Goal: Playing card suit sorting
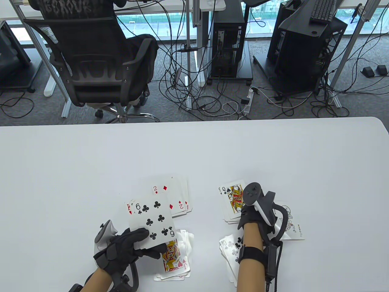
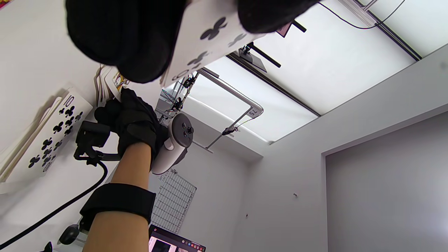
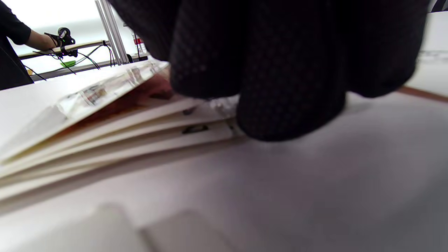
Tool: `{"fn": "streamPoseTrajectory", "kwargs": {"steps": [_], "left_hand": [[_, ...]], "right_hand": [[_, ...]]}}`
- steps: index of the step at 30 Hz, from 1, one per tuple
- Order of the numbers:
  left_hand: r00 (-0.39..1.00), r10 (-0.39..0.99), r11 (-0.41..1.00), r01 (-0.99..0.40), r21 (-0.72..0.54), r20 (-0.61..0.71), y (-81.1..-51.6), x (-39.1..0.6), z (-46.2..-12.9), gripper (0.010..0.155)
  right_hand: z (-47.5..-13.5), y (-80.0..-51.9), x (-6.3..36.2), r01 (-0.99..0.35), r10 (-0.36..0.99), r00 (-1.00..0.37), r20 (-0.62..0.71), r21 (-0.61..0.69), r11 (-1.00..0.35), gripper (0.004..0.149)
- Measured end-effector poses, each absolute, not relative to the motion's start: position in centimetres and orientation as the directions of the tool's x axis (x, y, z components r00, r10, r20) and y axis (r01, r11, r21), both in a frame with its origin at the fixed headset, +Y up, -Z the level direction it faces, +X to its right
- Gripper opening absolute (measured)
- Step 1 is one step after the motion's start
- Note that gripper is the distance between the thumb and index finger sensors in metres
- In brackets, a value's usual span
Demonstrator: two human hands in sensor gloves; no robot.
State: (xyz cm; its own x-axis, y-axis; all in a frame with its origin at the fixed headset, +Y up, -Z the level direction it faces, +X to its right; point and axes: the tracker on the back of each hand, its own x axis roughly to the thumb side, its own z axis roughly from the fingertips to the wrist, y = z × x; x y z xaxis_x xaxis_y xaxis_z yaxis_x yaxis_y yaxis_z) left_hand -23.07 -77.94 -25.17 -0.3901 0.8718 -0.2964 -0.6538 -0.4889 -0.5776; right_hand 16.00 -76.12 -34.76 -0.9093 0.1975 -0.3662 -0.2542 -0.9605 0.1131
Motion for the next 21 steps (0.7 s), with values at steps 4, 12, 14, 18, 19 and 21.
{"fn": "streamPoseTrajectory", "kwargs": {"steps": [4, 12, 14, 18, 19, 21], "left_hand": [[-0.39, 0.87, -0.492, -0.655, -0.574, -0.301, -78.0, -23.1, -25.2, 0.048], [-0.39, 0.87, -0.493, -0.654, -0.573, -0.303, -78.0, -23.1, -25.2, 0.048], [-0.39, 0.869, -0.493, -0.653, -0.574, -0.303, -78.0, -23.1, -25.2, 0.048], [-0.395, 0.868, -0.495, -0.649, -0.577, -0.3, -78.0, -23.1, -25.3, 0.048], [-0.396, 0.869, -0.494, -0.649, -0.578, -0.298, -78.0, -23.1, -25.3, 0.048], [-0.395, 0.869, -0.493, -0.649, -0.579, -0.297, -78.0, -23.1, -25.3, 0.048]], "right_hand": [[-34.9, -76.5, 15.8, -0.216, 0.151, -0.913, -0.378, 0.136, -0.967, 0.048], [-34.9, -75.7, 14.9, -0.122, 0.065, -0.94, -0.334, 0.154, -0.981, 0.048], [-34.9, -75.0, 14.6, -0.103, 0.061, -0.955, -0.291, 0.13, -0.986, 0.049], [-34.8, -73.0, 14.0, -0.091, 0.078, -0.972, -0.223, 0.049, -0.995, 0.049], [-34.6, -72.3, 13.6, -0.103, 0.1, -0.976, -0.192, 0.004, -0.995, 0.049], [-34.1, -71.2, 12.6, -0.129, 0.138, -0.985, -0.103, -0.095, -0.987, 0.05]]}}
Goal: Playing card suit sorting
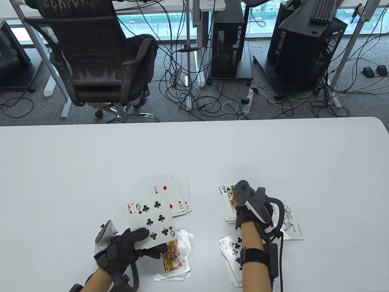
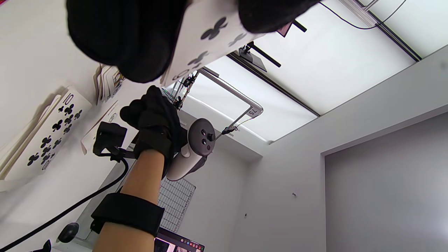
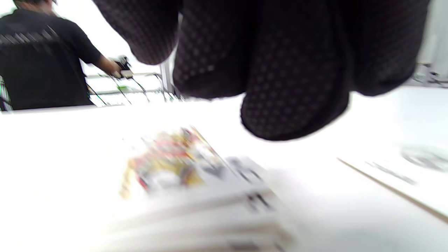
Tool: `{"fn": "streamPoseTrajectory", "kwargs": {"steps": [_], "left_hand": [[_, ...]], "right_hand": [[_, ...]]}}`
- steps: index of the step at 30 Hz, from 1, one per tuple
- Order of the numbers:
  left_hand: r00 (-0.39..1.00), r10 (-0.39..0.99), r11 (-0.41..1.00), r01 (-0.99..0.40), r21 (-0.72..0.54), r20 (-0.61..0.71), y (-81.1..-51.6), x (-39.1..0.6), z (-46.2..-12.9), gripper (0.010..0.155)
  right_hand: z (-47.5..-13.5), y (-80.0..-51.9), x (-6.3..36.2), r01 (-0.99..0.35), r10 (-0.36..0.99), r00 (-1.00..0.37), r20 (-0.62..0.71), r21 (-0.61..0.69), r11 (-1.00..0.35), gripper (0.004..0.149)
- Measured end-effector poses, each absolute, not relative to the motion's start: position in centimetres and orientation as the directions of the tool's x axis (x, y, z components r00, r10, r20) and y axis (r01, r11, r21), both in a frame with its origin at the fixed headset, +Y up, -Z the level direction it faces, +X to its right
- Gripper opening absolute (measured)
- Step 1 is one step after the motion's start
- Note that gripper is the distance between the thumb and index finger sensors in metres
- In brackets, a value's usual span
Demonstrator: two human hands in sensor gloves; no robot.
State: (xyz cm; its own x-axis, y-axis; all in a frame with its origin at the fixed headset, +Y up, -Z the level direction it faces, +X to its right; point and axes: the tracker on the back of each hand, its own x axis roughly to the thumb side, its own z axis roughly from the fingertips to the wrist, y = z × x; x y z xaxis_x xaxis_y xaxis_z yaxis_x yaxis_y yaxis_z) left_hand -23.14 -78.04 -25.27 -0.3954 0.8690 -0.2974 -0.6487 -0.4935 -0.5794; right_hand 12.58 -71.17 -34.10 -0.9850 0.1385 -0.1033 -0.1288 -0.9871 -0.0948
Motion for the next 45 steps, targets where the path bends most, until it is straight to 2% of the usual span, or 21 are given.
{"fn": "streamPoseTrajectory", "kwargs": {"steps": [3, 6, 8, 12, 19, 23, 29, 33, 36, 42, 45], "left_hand": [[-0.392, 0.87, -0.493, -0.648, -0.581, -0.3, -78.1, -23.1, -25.3, 0.048], [-0.392, 0.867, -0.497, -0.646, -0.58, -0.307, -78.2, -23.1, -25.2, 0.049], [-0.392, 0.867, -0.498, -0.645, -0.579, -0.309, -78.2, -23.1, -25.2, 0.049], [-0.394, 0.867, -0.498, -0.648, -0.576, -0.306, -78.2, -23.1, -25.2, 0.049], [-0.391, 0.869, -0.494, -0.644, -0.583, -0.304, -78.2, -23.0, -25.1, 0.049], [-0.391, 0.87, -0.491, -0.64, -0.591, -0.3, -78.2, -23.0, -25.1, 0.048], [-0.391, 0.873, -0.484, -0.633, -0.604, -0.29, -78.3, -22.9, -25.1, 0.047], [-0.391, 0.875, -0.481, -0.636, -0.604, -0.285, -78.3, -23.0, -25.1, 0.046], [-0.399, 0.872, -0.485, -0.619, -0.618, -0.285, -78.3, -22.8, -25.1, 0.046], [-0.411, 0.872, -0.479, -0.605, -0.636, -0.265, -78.0, -22.6, -25.0, 0.048], [-0.391, 0.885, -0.456, -0.626, -0.633, -0.251, -77.9, -22.7, -25.1, 0.048]], "right_hand": [[-33.0, -69.7, 10.4, -0.211, 0.205, -0.978, 0.051, -0.214, -0.954, 0.052], [-31.9, -69.0, 8.1, -0.378, 0.339, -0.922, 0.188, -0.234, -0.896, 0.053], [-31.1, -68.9, 6.4, -0.492, 0.434, -0.855, 0.282, -0.178, -0.852, 0.055], [-28.9, -69.5, 2.8, -0.682, 0.576, -0.618, 0.535, 0.001, -0.732, 0.059], [-26.5, -71.0, -0.2, -0.674, 0.623, -0.549, 0.557, 0.146, -0.724, 0.076], [-25.8, -71.6, -0.8, -0.656, 0.574, -0.565, 0.593, 0.1, -0.748, 0.078], [-24.8, -71.4, -0.8, -0.75, 0.572, -0.557, 0.602, -0.069, -0.658, 0.067], [-24.6, -70.9, -0.7, -0.789, 0.579, -0.535, 0.615, -0.119, -0.603, 0.048], [-24.3, -70.5, -0.5, -0.78, 0.554, -0.546, 0.629, -0.14, -0.61, 0.04], [-24.1, -70.9, -0.1, -0.862, 0.699, -0.455, 0.551, -0.077, -0.5, 0.038], [-24.3, -71.0, 0.1, -0.853, 0.701, -0.478, 0.529, -0.088, -0.515, 0.039]]}}
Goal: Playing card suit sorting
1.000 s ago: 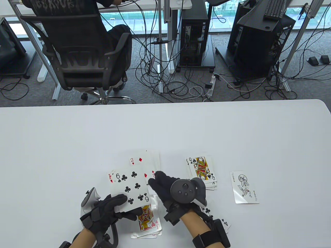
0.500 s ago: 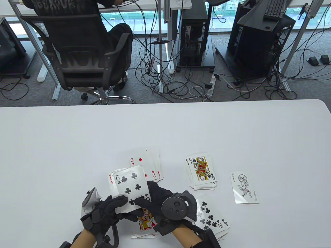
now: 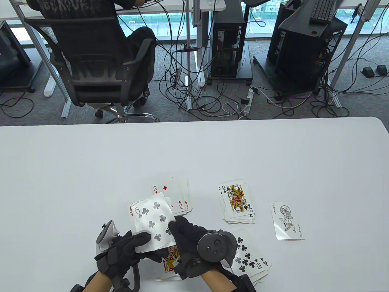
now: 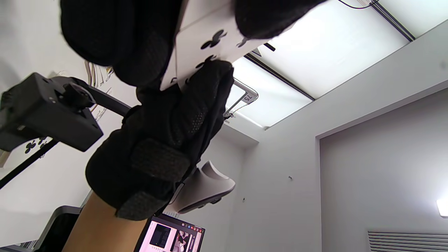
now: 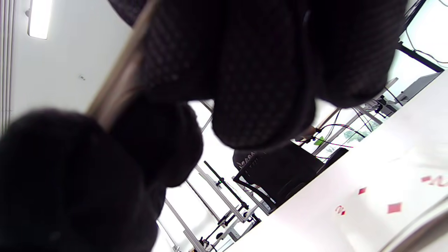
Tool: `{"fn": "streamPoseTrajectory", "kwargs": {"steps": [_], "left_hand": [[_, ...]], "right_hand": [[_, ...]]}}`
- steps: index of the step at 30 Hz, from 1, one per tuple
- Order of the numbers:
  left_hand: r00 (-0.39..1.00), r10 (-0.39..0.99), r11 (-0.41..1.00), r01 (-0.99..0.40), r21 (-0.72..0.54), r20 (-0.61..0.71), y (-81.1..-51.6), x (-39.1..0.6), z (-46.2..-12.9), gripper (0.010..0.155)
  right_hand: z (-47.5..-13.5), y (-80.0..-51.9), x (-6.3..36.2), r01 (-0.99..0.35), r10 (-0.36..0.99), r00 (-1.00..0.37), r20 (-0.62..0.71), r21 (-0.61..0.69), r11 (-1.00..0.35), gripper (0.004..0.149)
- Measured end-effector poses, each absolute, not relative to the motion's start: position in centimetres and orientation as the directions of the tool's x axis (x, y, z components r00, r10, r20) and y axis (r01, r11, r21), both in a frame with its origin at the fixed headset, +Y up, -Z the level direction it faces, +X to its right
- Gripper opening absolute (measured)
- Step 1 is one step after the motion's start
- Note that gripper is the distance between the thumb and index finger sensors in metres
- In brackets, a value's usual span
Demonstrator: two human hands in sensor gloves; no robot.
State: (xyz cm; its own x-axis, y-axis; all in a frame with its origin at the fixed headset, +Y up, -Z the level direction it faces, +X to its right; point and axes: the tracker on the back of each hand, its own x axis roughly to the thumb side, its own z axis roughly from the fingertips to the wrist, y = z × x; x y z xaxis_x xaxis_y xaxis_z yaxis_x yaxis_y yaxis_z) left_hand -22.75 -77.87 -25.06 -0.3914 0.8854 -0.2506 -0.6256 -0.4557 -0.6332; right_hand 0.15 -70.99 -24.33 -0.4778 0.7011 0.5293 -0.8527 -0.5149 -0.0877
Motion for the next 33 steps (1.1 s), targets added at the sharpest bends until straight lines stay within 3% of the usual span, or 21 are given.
{"fn": "streamPoseTrajectory", "kwargs": {"steps": [6, 10, 13, 16, 18, 25, 30, 33], "left_hand": [[-0.404, 0.881, -0.464, -0.628, -0.625, -0.248, -77.9, -22.9, -25.1, 0.047], [-0.398, 0.882, -0.464, -0.63, -0.623, -0.254, -77.9, -22.9, -25.1, 0.047], [-0.401, 0.877, -0.473, -0.629, -0.617, -0.264, -78.1, -22.9, -25.1, 0.047], [-0.401, 0.876, -0.477, -0.627, -0.616, -0.269, -78.2, -22.9, -25.1, 0.047], [-0.399, 0.876, -0.476, -0.627, -0.616, -0.271, -78.2, -22.9, -25.1, 0.046], [-0.396, 0.873, -0.484, -0.63, -0.607, -0.286, -78.3, -22.9, -25.0, 0.047], [-0.395, 0.874, -0.481, -0.633, -0.606, -0.281, -78.3, -23.0, -25.0, 0.047], [-0.395, 0.874, -0.482, -0.634, -0.605, -0.282, -78.3, -23.0, -25.0, 0.047]], "right_hand": [[-25.3, -70.5, 3.5, -0.86, 0.749, -0.504, 0.429, -0.174, -0.479, 0.04], [-25.9, -70.1, 7.1, -0.855, 0.744, -0.488, 0.457, -0.08, -0.512, 0.041], [-25.6, -69.6, 10.1, -0.816, 0.724, -0.552, 0.414, -0.091, -0.571, 0.041], [-25.1, -69.3, 13.1, -0.684, 0.63, -0.704, 0.329, -0.074, -0.726, 0.04], [-24.8, -69.8, 14.5, -0.603, 0.59, -0.771, 0.24, 0.024, -0.798, 0.04], [-23.4, -73.0, 17.1, -0.393, 0.411, -0.91, 0.051, 0.208, -0.896, 0.041], [-23.2, -75.5, 16.5, -0.152, 0.18, -0.983, 0.046, 0.355, -0.922, 0.043], [-23.1, -76.4, 15.8, -0.017, 0.049, -0.996, 0.077, 0.371, -0.929, 0.046]]}}
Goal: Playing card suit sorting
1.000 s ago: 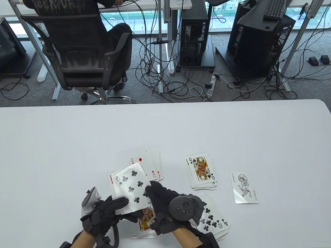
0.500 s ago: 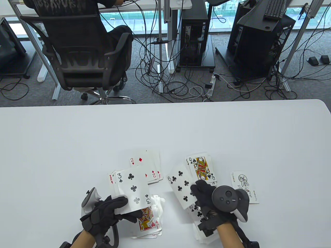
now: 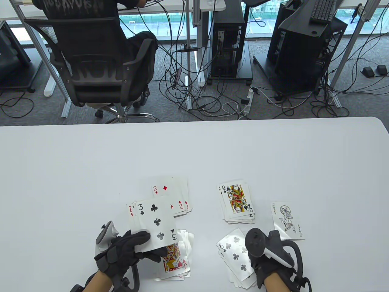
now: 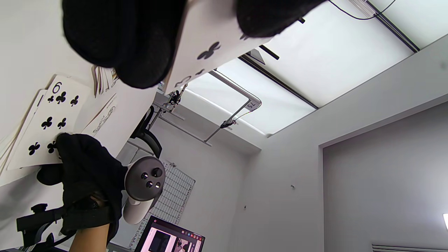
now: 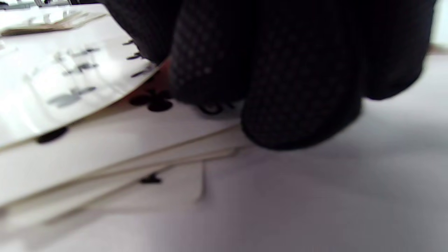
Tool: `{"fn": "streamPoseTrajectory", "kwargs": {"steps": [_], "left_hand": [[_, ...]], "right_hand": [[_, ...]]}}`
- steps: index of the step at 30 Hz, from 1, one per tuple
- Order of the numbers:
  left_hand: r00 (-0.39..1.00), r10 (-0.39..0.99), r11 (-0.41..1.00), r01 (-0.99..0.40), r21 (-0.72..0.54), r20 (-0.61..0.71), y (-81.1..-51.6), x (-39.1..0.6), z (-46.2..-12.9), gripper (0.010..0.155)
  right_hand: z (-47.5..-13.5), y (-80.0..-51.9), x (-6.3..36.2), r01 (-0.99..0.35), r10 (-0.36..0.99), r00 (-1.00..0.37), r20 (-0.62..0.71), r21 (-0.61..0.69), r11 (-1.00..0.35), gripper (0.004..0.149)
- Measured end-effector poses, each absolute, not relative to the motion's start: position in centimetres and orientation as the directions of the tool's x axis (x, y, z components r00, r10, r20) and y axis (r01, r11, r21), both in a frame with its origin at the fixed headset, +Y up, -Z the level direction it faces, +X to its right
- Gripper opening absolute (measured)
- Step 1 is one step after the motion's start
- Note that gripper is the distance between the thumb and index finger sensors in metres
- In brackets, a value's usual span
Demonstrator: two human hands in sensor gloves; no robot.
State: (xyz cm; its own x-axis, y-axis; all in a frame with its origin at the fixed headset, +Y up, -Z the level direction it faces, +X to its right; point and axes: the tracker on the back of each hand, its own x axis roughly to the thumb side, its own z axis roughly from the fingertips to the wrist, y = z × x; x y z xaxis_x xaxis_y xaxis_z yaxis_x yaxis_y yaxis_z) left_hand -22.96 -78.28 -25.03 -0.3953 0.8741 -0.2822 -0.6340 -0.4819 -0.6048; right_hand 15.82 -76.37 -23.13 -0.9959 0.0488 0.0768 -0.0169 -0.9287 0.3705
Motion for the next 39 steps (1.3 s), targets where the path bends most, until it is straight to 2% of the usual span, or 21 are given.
{"fn": "streamPoseTrajectory", "kwargs": {"steps": [9, 12, 14, 17, 20, 22, 25, 28, 33, 39], "left_hand": [[-0.392, 0.875, -0.481, -0.633, -0.606, -0.284, -78.3, -23.0, -25.0, 0.047], [-0.392, 0.875, -0.481, -0.633, -0.606, -0.284, -78.3, -23.0, -25.0, 0.047], [-0.392, 0.875, -0.481, -0.633, -0.606, -0.284, -78.3, -23.0, -25.0, 0.047], [-0.389, 0.876, -0.478, -0.629, -0.613, -0.285, -78.3, -23.0, -25.0, 0.047], [-0.387, 0.876, -0.479, -0.628, -0.613, -0.288, -78.4, -22.9, -25.0, 0.047], [-0.387, 0.875, -0.48, -0.628, -0.613, -0.29, -78.4, -22.9, -25.0, 0.047], [-0.386, 0.875, -0.482, -0.626, -0.613, -0.293, -78.4, -22.9, -25.0, 0.047], [-0.386, 0.875, -0.482, -0.626, -0.613, -0.293, -78.4, -22.8, -25.0, 0.047], [-0.385, 0.874, -0.483, -0.626, -0.612, -0.296, -78.4, -22.8, -25.0, 0.047], [-0.381, 0.876, -0.479, -0.63, -0.611, -0.294, -78.4, -22.8, -25.0, 0.047]], "right_hand": [[-23.4, -75.7, 14.0, 0.275, -0.256, -0.961, 0.101, 0.39, -0.879, 0.056], [-23.8, -74.8, 13.4, 0.335, -0.317, -0.942, 0.109, 0.36, -0.871, 0.059], [-24.2, -73.6, 12.8, 0.324, -0.305, -0.946, 0.108, 0.288, -0.901, 0.058], [-24.7, -71.4, 11.4, 0.161, -0.144, -0.981, 0.128, 0.137, -0.977, 0.056], [-24.8, -69.5, 9.3, -0.113, 0.11, -0.971, 0.212, -0.003, -0.994, 0.056], [-24.8, -68.8, 7.7, -0.306, 0.284, -0.919, 0.274, -0.038, -0.951, 0.056], [-24.7, -68.4, 5.2, -0.497, 0.458, -0.817, 0.351, -0.027, -0.867, 0.056], [-24.7, -68.9, 2.8, -0.592, 0.549, -0.73, 0.407, 0.025, -0.806, 0.061], [-24.3, -69.9, -0.1, -0.666, 0.617, -0.644, 0.453, 0.064, -0.743, 0.08], [-24.1, -70.1, -0.8, -0.692, 0.585, -0.655, 0.478, -0.066, -0.719, 0.074]]}}
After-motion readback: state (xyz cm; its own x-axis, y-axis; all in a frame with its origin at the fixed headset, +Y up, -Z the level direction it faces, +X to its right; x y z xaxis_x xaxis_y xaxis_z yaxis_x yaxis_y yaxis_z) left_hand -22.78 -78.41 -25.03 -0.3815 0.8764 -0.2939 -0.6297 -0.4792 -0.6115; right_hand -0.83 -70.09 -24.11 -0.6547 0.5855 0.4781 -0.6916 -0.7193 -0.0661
